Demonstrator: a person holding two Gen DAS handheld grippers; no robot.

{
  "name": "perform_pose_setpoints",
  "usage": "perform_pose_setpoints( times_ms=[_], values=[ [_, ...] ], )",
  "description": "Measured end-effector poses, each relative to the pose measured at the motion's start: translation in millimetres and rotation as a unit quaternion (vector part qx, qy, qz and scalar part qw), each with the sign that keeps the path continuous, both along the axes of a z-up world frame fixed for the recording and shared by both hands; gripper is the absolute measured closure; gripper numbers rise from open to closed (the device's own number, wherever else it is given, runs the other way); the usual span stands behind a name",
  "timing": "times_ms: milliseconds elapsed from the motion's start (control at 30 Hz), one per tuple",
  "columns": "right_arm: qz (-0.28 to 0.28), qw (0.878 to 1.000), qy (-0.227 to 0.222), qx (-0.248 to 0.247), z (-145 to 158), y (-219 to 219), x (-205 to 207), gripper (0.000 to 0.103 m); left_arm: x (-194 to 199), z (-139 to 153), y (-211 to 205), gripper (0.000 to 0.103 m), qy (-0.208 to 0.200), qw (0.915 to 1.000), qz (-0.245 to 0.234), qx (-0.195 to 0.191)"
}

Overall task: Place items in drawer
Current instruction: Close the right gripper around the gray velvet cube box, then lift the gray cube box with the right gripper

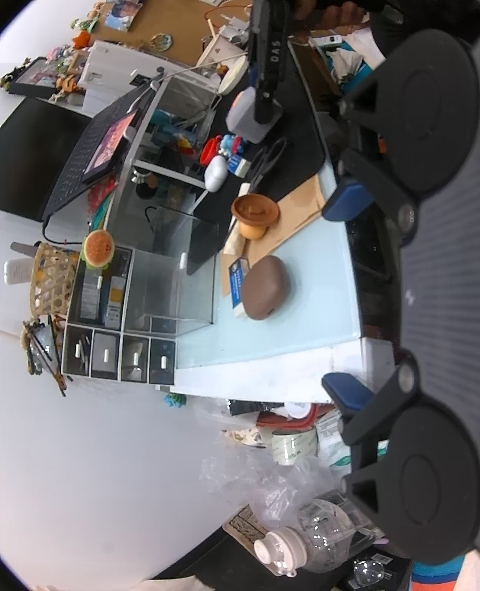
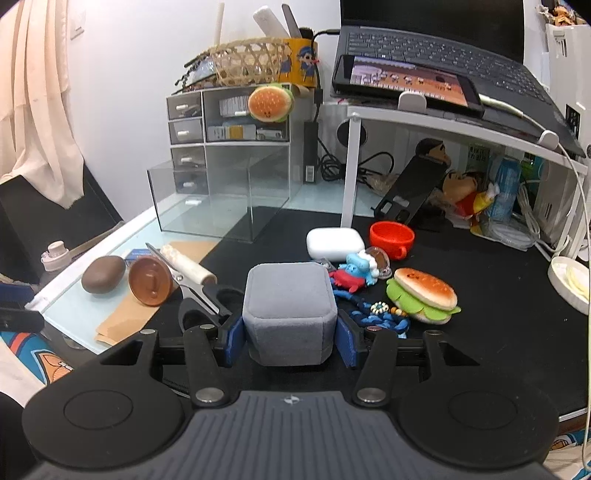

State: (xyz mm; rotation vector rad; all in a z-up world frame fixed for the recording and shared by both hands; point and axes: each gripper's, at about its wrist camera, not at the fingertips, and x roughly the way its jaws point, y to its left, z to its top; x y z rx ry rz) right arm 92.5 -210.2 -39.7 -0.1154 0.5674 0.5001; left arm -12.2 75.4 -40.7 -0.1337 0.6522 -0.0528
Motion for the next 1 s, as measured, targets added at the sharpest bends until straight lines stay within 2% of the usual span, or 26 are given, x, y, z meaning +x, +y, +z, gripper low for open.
perform_pose_setpoints(
  times_ms=[333,667,1000],
  values=[
    [0.015,1.0,-0.026,0.0,24,4,3,0.049,-1,6,2,0.012,-0.011,0.9999,-0.001,0.007],
    [0.031,0.998,-0.054,0.015,54,11,16,0.049,-2,2,9,0.012,-0.013,0.9999,0.001,-0.007],
    [0.06,0.996,-0.064,0.03,76,32,34,0.049,-1,-2,22,0.012,-0.011,0.9998,0.007,-0.016]
  ],
)
